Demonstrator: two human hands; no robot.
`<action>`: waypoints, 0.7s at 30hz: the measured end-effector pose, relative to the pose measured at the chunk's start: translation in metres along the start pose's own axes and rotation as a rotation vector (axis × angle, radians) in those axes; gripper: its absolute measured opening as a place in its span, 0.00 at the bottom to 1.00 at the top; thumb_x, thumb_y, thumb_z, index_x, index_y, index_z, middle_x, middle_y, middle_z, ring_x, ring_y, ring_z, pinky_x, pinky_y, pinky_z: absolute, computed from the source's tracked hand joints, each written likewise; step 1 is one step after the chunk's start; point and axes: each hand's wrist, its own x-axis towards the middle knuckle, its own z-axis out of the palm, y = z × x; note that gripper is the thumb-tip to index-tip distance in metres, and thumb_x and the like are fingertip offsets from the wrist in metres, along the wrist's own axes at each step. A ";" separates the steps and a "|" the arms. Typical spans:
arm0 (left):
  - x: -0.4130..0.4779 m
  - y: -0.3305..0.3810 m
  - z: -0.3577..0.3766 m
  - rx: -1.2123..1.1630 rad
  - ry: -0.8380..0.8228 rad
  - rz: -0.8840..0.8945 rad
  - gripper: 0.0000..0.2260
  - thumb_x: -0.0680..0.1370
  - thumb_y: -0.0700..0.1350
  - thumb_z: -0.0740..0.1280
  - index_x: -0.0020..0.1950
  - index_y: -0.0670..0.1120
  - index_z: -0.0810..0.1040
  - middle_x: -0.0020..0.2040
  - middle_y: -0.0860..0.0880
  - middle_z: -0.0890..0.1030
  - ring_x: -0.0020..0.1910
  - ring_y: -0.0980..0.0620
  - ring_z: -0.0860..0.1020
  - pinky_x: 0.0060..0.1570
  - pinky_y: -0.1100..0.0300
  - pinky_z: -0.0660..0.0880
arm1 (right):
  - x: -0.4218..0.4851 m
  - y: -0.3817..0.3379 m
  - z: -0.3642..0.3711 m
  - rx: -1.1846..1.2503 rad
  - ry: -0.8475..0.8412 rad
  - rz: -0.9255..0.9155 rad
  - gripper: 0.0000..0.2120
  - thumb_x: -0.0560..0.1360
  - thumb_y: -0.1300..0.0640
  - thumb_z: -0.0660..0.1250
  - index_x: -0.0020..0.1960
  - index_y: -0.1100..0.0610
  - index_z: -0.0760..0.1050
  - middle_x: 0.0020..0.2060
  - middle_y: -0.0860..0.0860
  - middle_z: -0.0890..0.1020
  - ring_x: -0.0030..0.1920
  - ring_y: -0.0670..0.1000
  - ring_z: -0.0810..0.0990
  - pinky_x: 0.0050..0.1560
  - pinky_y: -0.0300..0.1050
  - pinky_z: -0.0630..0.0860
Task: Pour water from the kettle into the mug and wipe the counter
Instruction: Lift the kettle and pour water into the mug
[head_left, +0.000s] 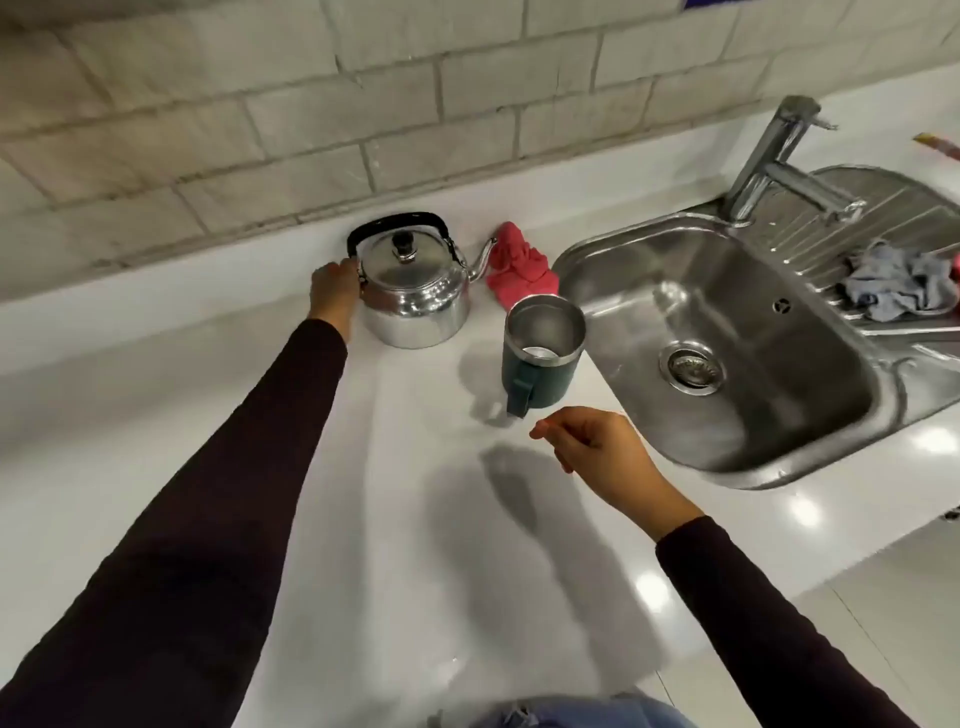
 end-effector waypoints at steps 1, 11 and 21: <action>-0.001 0.005 0.003 -0.034 -0.007 -0.013 0.14 0.79 0.47 0.57 0.56 0.41 0.77 0.34 0.54 0.70 0.41 0.52 0.72 0.42 0.62 0.68 | 0.001 0.000 0.001 -0.020 -0.014 -0.016 0.12 0.75 0.54 0.64 0.36 0.44 0.79 0.20 0.46 0.73 0.23 0.42 0.71 0.28 0.28 0.68; 0.025 0.035 0.004 -0.283 -0.035 0.098 0.04 0.75 0.46 0.67 0.42 0.46 0.78 0.36 0.52 0.76 0.34 0.58 0.72 0.38 0.68 0.70 | 0.023 0.012 0.004 -0.014 -0.145 -0.006 0.11 0.75 0.51 0.65 0.38 0.55 0.80 0.20 0.46 0.72 0.23 0.43 0.68 0.27 0.29 0.65; 0.004 0.036 0.003 -0.052 -0.092 0.375 0.09 0.64 0.45 0.78 0.42 0.49 0.84 0.37 0.56 0.84 0.37 0.59 0.81 0.44 0.65 0.77 | 0.022 0.010 -0.008 -0.009 -0.151 0.000 0.10 0.75 0.53 0.65 0.36 0.48 0.80 0.19 0.44 0.72 0.23 0.43 0.67 0.26 0.29 0.65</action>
